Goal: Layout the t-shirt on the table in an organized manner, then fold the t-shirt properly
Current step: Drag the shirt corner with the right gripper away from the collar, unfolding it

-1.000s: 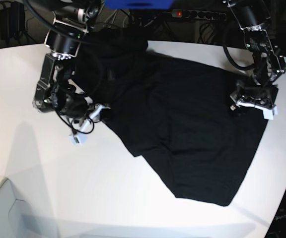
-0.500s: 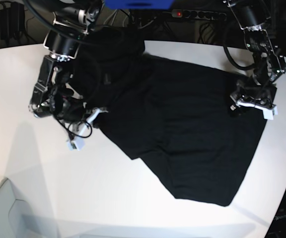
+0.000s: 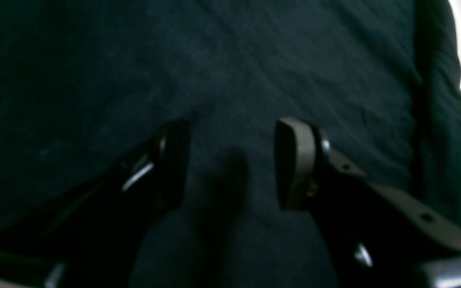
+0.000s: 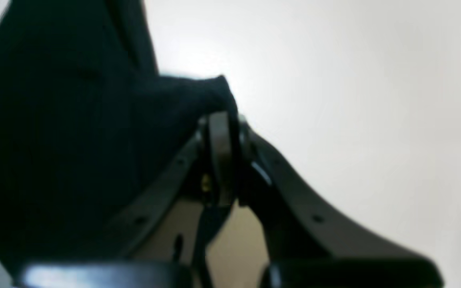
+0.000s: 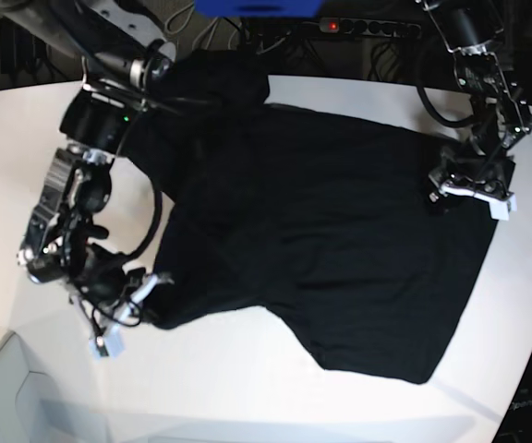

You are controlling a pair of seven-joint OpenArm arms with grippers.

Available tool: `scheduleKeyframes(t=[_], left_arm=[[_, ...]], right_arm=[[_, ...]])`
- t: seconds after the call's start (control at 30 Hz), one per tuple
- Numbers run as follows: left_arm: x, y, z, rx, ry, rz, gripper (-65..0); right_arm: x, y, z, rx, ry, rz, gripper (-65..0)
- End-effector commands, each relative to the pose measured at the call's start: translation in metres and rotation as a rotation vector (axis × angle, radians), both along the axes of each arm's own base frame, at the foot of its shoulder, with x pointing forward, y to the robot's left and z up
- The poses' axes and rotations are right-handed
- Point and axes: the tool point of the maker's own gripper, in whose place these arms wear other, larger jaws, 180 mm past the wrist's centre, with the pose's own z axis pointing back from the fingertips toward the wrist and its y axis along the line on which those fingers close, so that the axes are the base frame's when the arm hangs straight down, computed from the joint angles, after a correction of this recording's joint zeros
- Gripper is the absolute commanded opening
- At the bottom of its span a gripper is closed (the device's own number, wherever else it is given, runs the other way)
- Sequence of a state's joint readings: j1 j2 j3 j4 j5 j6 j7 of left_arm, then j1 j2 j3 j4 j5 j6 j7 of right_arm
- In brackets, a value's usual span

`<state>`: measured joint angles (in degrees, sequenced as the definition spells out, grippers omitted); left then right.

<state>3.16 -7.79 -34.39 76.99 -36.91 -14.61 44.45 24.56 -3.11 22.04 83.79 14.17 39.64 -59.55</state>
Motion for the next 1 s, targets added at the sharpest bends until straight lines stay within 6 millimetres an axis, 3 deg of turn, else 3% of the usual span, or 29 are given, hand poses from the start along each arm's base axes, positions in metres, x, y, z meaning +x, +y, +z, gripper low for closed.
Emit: scheduleKeyframes(t=[0.0, 0.13, 0.33, 0.5, 0.7, 0.83, 0.97], left_arm=[[-0.003, 0.005, 0.002, 0.017, 0.006, -0.004, -31.9], [-0.006, 0.005, -0.001, 0.016, 0.013, -0.004, -31.9], [-0.013, 0.005, -0.004, 0.017, 0.026, -0.005, -31.9], [-0.02, 0.005, -0.008, 0.015, 0.04, -0.005, -31.9], [-0.027, 0.006, -0.012, 0.02, 0.057, -0.007, -31.9], [-0.03, 0.005, -0.014, 0.016, 0.063, -0.006, -31.9], [-0.03, 0.006, -0.014, 0.02, 0.065, -0.007, -31.9]], right_arm=[[0.019, 0.004, 0.035, 0.018, -0.12, 0.014, -65.0], [0.046, 0.015, 0.057, 0.017, -0.231, 0.075, -65.0], [0.081, 0.033, 0.042, 0.083, -0.261, 0.144, -65.0], [0.113, 0.03, 0.055, 0.204, -0.324, 0.096, -65.0], [0.147, 0.0, 0.081, 0.283, -0.427, -0.081, -65.0], [0.159, -0.039, 0.065, 0.247, -0.421, -0.325, -65.0], [0.153, -0.031, 0.027, 0.233, -0.324, -0.339, -62.4]])
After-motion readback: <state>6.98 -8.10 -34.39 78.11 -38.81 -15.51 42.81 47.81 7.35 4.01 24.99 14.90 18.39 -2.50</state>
